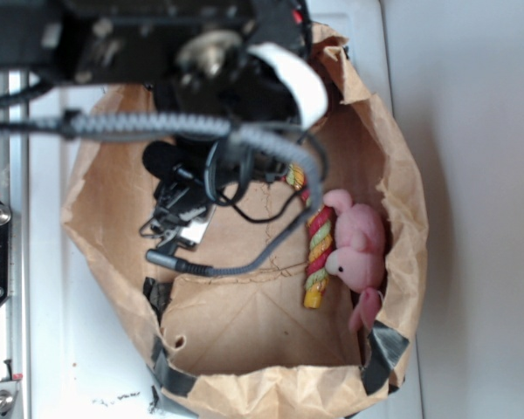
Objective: Grab the multicolored rope.
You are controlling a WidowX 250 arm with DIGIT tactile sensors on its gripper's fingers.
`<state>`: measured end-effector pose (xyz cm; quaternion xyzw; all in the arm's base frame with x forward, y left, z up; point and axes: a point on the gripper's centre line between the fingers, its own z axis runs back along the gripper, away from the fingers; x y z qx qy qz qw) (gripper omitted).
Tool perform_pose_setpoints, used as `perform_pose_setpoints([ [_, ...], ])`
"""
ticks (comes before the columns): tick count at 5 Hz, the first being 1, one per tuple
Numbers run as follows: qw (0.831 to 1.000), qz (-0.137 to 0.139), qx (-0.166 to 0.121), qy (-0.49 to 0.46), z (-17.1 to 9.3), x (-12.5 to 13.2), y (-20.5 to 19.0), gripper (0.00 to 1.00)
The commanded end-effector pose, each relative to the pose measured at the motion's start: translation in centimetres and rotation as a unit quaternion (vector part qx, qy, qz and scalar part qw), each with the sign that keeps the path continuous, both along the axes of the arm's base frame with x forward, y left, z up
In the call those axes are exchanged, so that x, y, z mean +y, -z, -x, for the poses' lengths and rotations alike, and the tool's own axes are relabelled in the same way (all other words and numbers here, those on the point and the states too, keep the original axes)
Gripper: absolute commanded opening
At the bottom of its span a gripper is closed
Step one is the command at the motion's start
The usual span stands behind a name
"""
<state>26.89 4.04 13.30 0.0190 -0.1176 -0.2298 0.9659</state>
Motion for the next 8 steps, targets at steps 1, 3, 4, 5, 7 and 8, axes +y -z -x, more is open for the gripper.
perform_pose_setpoints([
  [1,0.998,-0.023,-0.045,0.036,-0.1,-2.2,2.3,1.0],
  [3,0.996,-0.047,-0.059,0.043,-0.6,-4.0,3.5,1.0],
  [4,0.996,-0.058,-0.063,0.03,-1.9,-4.5,3.9,1.0],
  [5,0.996,-0.06,-0.064,0.024,-3.5,-4.6,4.1,1.0],
  [7,0.997,-0.053,-0.043,0.036,-5.2,-4.3,4.5,1.0],
  [8,0.998,-0.046,-0.028,0.041,-6.2,-3.6,4.9,1.0],
])
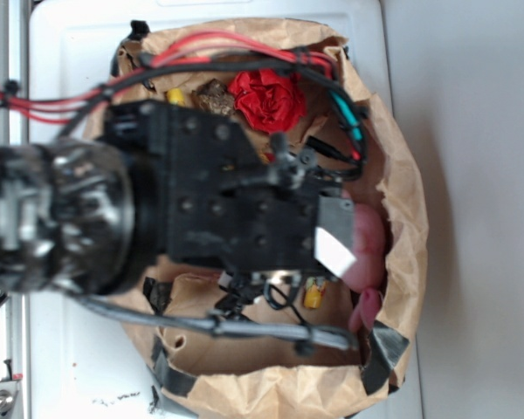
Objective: Grab the multicolored rope.
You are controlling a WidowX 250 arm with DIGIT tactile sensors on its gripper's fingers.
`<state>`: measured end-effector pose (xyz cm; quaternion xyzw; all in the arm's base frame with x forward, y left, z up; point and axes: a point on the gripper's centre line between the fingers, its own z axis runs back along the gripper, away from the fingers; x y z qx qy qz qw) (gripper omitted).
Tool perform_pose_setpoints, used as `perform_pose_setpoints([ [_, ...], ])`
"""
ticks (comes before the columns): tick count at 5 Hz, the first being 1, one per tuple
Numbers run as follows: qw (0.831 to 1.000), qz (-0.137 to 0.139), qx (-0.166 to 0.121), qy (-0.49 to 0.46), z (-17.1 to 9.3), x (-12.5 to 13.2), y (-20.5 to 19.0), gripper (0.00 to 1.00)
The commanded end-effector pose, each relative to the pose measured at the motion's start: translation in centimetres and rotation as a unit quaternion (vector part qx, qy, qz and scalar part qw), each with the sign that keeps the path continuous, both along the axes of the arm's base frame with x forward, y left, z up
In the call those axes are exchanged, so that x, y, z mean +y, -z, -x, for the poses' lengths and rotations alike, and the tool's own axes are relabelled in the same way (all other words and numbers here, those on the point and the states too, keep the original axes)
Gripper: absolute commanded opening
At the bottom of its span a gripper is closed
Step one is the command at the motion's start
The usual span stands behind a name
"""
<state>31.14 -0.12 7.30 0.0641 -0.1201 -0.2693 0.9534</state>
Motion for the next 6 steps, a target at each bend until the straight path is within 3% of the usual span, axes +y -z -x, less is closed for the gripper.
perform_pose_setpoints([
  [1,1.0,-0.001,-0.013,0.009,-2.6,1.4,-0.6,1.0],
  [3,1.0,-0.003,-0.024,0.015,-2.4,2.6,-0.3,1.0],
  [5,0.998,0.043,0.02,0.028,-0.7,5.3,-0.7,1.0],
  [6,0.998,0.057,0.016,0.024,-0.3,7.2,-1.0,1.0],
])
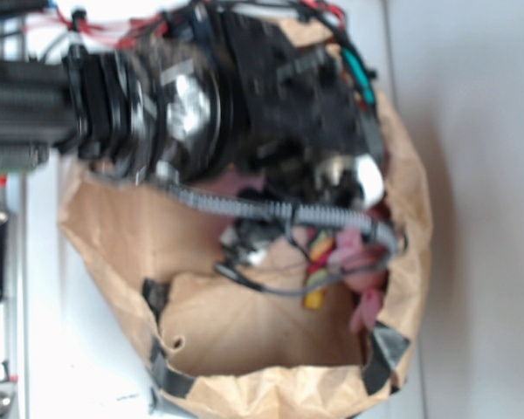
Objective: Grab the multicolored rope.
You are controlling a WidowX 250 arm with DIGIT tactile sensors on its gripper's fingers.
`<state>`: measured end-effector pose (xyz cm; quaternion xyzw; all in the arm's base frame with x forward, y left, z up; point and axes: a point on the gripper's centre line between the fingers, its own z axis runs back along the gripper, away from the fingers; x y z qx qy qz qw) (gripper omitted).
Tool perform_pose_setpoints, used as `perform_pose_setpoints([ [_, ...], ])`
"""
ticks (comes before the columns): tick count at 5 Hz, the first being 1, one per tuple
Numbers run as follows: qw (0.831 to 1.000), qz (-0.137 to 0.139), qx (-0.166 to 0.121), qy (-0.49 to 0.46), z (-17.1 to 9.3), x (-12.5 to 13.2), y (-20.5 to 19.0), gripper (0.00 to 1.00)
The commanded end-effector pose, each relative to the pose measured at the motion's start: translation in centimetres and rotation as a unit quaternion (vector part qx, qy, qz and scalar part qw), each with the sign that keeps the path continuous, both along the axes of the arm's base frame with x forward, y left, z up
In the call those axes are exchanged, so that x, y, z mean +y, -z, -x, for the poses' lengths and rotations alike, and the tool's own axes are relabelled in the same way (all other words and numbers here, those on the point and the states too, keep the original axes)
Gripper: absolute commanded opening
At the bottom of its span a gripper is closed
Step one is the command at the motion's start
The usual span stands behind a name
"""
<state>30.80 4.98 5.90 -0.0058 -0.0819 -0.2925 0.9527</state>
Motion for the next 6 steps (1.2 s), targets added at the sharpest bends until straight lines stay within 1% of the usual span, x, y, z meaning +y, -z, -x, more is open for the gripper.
perform_pose_setpoints([
  [1,0.999,0.006,-0.044,-0.006,-0.5,3.2,-2.3,1.0],
  [2,0.999,0.004,-0.05,-0.009,-0.7,3.4,-2.2,1.0],
  [3,0.999,0.01,-0.048,-0.006,-1.5,2.8,-2.1,1.0],
  [4,0.999,0.005,-0.046,-0.004,-2.0,2.0,-1.5,1.0],
  [5,0.999,-0.006,-0.046,-0.006,-2.3,1.2,-0.5,1.0],
  [6,0.999,-0.006,-0.045,-0.003,-2.3,0.8,0.1,1.0],
])
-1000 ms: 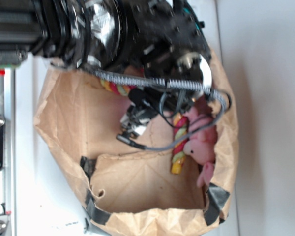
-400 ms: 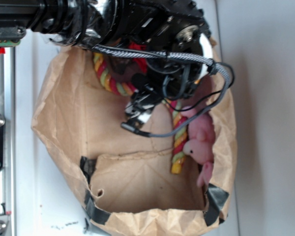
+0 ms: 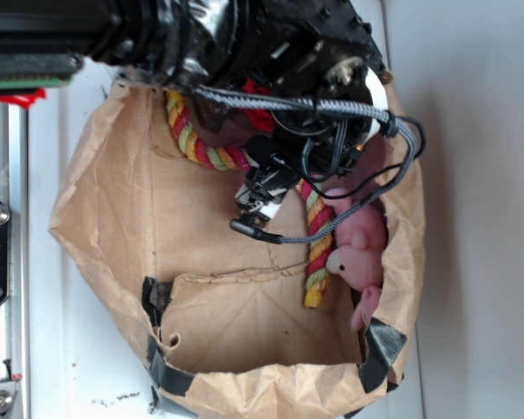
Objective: Grab the multicolored rope.
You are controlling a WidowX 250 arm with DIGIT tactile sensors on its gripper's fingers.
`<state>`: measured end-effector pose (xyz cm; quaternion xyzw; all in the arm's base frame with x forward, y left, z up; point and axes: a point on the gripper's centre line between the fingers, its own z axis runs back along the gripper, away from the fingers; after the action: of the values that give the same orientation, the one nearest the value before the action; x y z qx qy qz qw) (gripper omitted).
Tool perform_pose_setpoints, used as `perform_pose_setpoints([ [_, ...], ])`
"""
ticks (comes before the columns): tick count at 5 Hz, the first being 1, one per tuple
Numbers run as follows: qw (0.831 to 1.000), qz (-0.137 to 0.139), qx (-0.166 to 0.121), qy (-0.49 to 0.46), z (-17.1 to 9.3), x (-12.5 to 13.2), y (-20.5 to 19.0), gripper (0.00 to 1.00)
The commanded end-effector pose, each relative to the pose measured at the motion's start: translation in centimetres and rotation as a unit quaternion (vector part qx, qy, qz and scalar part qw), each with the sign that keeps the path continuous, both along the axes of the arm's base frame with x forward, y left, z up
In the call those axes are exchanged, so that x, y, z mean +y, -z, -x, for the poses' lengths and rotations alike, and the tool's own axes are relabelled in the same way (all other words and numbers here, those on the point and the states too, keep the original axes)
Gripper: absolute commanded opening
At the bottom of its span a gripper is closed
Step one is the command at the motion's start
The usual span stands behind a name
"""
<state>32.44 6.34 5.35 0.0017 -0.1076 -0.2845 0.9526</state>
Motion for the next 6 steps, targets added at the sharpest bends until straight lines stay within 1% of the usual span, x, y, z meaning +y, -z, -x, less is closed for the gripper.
perform_pose_setpoints([
  [1,1.0,-0.007,-0.017,0.012,-0.7,-0.7,0.3,1.0],
  [3,1.0,-0.012,-0.005,0.016,-0.8,-1.0,1.4,1.0],
  [4,1.0,-0.02,-0.011,0.017,-0.7,-1.2,2.4,1.0],
  [5,1.0,-0.021,-0.007,0.017,-0.7,-1.3,2.8,1.0],
  [6,1.0,-0.014,-0.007,0.007,-0.8,-1.2,2.6,0.0],
])
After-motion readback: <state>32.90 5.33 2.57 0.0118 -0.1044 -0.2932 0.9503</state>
